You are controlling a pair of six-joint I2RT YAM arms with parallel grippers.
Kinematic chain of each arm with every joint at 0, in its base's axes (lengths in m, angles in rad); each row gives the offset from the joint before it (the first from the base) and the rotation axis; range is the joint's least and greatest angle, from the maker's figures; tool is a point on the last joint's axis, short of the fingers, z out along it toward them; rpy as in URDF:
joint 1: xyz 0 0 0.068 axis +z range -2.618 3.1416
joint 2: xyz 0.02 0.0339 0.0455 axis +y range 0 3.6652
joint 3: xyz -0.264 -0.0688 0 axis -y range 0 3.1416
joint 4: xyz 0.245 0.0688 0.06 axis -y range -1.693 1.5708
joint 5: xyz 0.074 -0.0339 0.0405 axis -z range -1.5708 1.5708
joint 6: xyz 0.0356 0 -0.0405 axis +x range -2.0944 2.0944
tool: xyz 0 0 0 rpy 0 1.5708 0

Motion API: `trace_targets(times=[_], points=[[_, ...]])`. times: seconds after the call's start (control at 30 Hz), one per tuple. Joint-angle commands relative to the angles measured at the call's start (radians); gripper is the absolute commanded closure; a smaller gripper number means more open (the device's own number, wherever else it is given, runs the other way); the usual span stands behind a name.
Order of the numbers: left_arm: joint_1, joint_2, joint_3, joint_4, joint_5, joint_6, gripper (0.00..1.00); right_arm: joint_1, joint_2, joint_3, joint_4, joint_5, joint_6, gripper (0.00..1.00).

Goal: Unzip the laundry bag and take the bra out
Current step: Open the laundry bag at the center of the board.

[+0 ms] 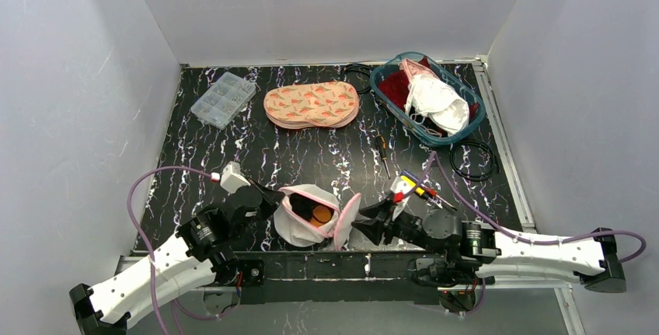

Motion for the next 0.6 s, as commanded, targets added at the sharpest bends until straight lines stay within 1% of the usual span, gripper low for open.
trace_targets(times=[0.0, 0.13, 0.17, 0.23, 0.3, 0.43, 0.5, 0.53, 0.57], points=[[-0.004, -0.013, 0.016, -0.050, -0.100, -0.003, 1.00, 0.003, -0.177, -0.074, -0.038, 0.050, 0.135, 0.45], [-0.005, 0.000, 0.046, -0.082, -0.111, 0.017, 1.00, 0.003, -0.327, -0.094, -0.129, 0.111, 0.211, 0.33], [-0.006, 0.002, 0.047, -0.081, -0.110, 0.020, 1.00, 0.002, -0.346, -0.091, -0.137, 0.131, 0.228, 0.31], [-0.005, 0.002, 0.045, -0.077, -0.105, 0.023, 1.00, 0.002, -0.334, -0.063, -0.164, 0.155, 0.265, 0.27], [-0.006, 0.005, 0.046, -0.075, -0.098, 0.029, 1.00, 0.002, -0.239, -0.004, -0.220, 0.191, 0.319, 0.24], [-0.005, 0.010, 0.062, -0.110, -0.081, 0.050, 1.00, 0.001, 0.066, 0.143, -0.403, 0.286, 0.502, 0.22], [-0.004, 0.013, 0.076, -0.136, -0.071, 0.080, 0.88, 0.002, 0.197, 0.173, -0.391, 0.259, 0.545, 0.21], [-0.004, 0.014, 0.085, -0.152, -0.066, 0.096, 0.82, 0.002, 0.248, 0.176, -0.344, 0.245, 0.567, 0.21], [-0.005, 0.014, 0.096, -0.166, -0.063, 0.120, 0.72, 0.001, 0.297, 0.174, -0.305, 0.240, 0.583, 0.21]])
